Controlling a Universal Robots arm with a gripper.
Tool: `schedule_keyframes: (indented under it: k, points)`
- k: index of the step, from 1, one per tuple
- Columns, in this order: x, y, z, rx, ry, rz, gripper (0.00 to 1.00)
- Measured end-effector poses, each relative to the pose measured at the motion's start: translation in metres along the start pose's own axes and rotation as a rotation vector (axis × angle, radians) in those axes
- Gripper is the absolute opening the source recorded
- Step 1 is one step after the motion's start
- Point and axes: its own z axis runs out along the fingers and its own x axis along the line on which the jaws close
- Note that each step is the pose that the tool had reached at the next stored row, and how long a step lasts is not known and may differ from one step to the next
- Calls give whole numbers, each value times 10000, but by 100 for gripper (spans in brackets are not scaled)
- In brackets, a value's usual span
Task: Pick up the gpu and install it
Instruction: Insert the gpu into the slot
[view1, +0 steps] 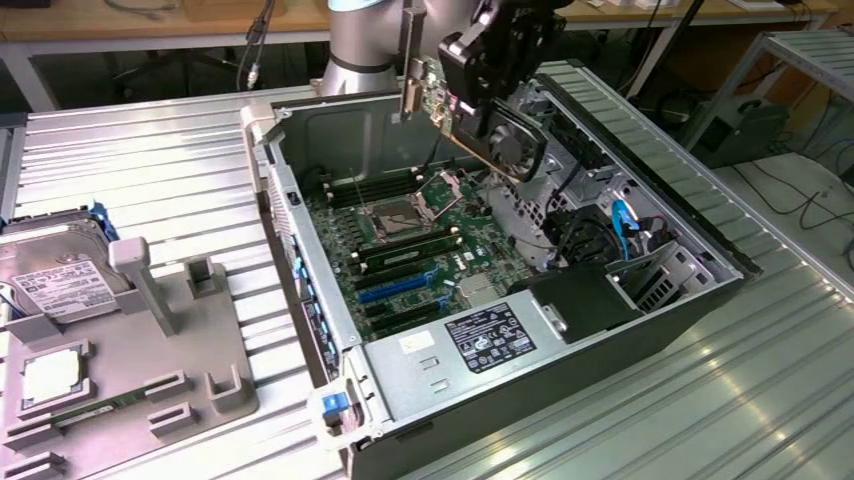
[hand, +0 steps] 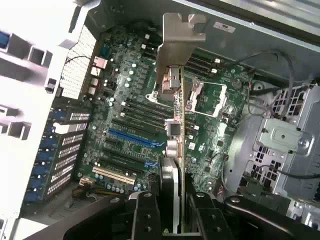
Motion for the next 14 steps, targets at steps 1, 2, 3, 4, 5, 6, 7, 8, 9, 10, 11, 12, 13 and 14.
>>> schedule_keyframes:
  k: [1, 2, 3, 4, 5, 6, 7, 8, 9, 10, 11, 12, 13, 14]
  points:
    - [2, -1, 0, -11, 24, -623, 29]
    - [2, -1, 0, -17, 37, -936, 29]
    - [2, -1, 0, -26, 37, -1026, 29]
    - [2, -2, 0, -40, 36, -1121, 29]
    - [2, -1, 0, -54, 34, -1232, 29]
    - [2, -1, 0, -63, 35, -1313, 29]
    - [2, -2, 0, -71, 36, -1410, 29]
    - [2, -2, 0, -78, 38, -1516, 29]
    - [2, -1, 0, -84, 41, -1627, 29]
    - [2, -1, 0, -89, 44, -1728, 29]
    - [3, -2, 0, -95, 46, -1833, 29]
    - [2, -2, 0, -102, 49, -1947, 29]
    - [3, -1, 0, -106, 53, -2070, 29]
    - [3, -2, 0, -108, 58, -2194, 29]
